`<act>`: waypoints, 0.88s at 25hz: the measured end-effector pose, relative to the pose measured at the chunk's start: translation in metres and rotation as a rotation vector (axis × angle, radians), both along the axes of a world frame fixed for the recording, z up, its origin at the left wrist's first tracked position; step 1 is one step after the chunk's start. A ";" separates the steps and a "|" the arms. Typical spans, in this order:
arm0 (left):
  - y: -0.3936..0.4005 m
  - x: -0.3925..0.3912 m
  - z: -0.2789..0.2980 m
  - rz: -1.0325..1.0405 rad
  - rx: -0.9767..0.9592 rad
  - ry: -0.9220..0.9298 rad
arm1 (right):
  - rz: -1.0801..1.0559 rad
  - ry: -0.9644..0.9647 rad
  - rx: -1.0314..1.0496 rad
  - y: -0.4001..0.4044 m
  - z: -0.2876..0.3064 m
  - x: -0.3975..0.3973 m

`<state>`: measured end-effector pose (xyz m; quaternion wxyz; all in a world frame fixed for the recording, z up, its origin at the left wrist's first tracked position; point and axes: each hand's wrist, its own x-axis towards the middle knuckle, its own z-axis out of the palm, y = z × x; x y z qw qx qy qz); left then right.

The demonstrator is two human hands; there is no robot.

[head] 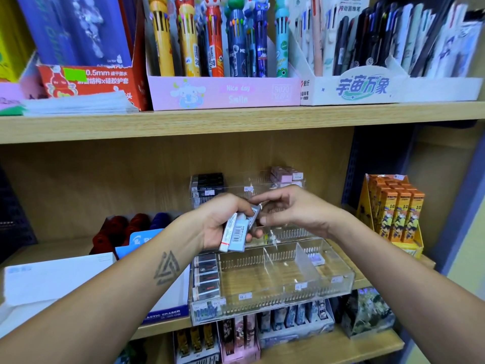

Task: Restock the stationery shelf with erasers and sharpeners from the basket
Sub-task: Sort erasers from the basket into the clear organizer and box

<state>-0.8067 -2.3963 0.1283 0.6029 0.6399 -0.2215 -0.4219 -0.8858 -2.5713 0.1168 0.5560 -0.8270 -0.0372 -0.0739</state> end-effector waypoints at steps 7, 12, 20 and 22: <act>0.007 0.001 0.001 -0.031 0.027 0.016 | -0.038 -0.085 0.075 0.000 0.004 -0.005; 0.014 0.005 -0.004 0.018 0.020 0.046 | -0.089 -0.167 0.120 0.000 0.000 -0.008; 0.009 0.003 -0.006 0.243 -0.065 -0.128 | -0.177 -0.172 -0.351 0.007 0.006 -0.011; 0.005 0.005 0.000 0.273 -0.071 -0.162 | -0.228 -0.208 -0.502 0.008 0.012 -0.001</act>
